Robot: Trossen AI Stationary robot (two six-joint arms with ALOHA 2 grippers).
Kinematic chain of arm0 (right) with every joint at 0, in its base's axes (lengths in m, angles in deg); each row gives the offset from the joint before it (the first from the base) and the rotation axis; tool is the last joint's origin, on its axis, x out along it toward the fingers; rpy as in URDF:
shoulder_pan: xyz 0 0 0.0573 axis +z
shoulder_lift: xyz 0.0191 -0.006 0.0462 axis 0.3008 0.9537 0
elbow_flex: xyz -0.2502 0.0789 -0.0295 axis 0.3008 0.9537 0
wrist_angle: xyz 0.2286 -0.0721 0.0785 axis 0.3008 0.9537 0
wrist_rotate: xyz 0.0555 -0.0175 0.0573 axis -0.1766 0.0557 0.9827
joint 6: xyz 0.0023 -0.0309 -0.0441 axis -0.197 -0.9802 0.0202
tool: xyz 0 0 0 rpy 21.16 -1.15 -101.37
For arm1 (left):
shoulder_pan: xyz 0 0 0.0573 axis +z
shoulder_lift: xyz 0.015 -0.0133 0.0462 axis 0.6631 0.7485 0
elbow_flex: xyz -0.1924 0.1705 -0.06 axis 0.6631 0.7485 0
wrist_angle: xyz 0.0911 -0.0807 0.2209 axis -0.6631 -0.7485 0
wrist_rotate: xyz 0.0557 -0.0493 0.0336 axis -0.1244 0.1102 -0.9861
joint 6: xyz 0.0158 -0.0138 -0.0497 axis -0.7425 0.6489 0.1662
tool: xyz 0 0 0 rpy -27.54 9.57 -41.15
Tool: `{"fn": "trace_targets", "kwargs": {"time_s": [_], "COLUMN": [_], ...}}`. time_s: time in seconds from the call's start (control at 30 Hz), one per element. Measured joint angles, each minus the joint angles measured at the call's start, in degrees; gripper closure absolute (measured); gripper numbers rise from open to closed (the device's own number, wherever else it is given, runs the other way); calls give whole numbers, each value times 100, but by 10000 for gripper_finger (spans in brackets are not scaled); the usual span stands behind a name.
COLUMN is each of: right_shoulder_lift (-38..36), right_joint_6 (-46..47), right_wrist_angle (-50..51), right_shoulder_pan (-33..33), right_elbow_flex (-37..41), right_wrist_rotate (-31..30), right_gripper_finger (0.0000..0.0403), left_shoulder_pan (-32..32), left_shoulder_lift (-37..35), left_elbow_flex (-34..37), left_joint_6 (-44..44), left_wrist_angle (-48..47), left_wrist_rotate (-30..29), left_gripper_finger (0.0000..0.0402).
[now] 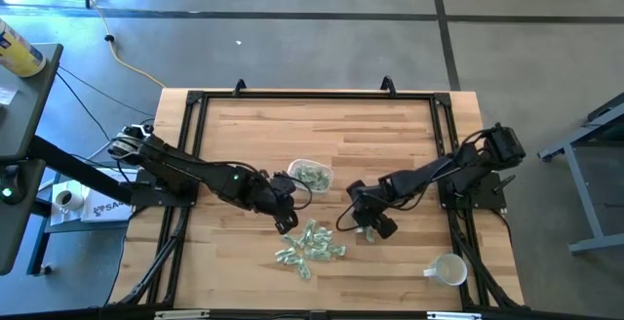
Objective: Pick and place Stevia / Truvia into bins
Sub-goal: Put the stevia packet into the transparent container
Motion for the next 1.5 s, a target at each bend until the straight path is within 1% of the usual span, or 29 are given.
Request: {"fn": "trace_targets", "kwargs": {"time_s": [0.17,0.37,0.47,0.53,0.6,0.73,0.87,1.0,1.17,1.27,1.37,1.5], "right_shoulder_lift": [0,2,4,4,4,-22,-252,-474,-425,-108,495,1323], "right_joint_6": [67,62,62,62,179,826,1289,1474,1771,1895,1972,2118], "right_wrist_angle": [33,26,26,26,26,35,110,207,168,93,189,262], "right_shoulder_pan": [-174,-445,-579,-654,-742,-917,-963,-1027,-1266,-1418,-1517,-1510], "right_elbow_flex": [-4,-4,-4,-4,-4,-4,-96,-518,-1226,-1628,-2023,-2601], "right_wrist_rotate": [-4,-21,-26,-44,-40,-44,-198,-334,-257,-87,286,250], "right_gripper_finger": [259,334,378,396,394,399,400,401,402,401,401,402], "left_shoulder_pan": [12,12,12,12,12,12,12,12,12,12,16,20], "left_shoulder_lift": [1,1,1,1,1,1,1,3,-165,-433,-735,-1109], "left_elbow_flex": [0,0,0,0,0,0,0,0,9,6,36,331], "left_joint_6": [0,2,9,31,63,66,64,83,208,246,289,560], "left_wrist_angle": [1,3,3,3,3,3,1,-41,-167,-320,-687,-1043], "left_wrist_rotate": [-2,-7,-9,-15,-15,-15,-23,-176,-410,-728,-1020,-1065], "left_gripper_finger": [181,181,181,181,181,181,181,181,181,191,210,236]}}
